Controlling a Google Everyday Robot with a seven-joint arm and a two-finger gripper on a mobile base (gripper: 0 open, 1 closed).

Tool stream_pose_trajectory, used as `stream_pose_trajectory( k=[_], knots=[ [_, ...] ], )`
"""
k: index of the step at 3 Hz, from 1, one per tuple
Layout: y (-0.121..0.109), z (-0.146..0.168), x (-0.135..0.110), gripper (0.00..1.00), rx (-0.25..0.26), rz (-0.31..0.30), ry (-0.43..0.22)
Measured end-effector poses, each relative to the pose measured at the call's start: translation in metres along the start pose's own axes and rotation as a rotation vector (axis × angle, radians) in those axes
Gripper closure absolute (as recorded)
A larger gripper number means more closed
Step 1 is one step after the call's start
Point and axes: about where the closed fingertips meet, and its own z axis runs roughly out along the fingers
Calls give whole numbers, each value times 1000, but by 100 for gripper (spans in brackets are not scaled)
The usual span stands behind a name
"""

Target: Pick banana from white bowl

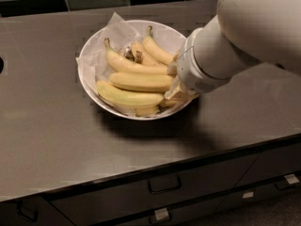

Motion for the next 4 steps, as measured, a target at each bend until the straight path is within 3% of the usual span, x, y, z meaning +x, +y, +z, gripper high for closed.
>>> stream_pose_trajectory(
  k=[3, 4],
  knots=[
    [-1, 1, -7, 54, 23, -15, 16],
    [-1, 1, -7, 73, 23, -15, 16]
  ],
)
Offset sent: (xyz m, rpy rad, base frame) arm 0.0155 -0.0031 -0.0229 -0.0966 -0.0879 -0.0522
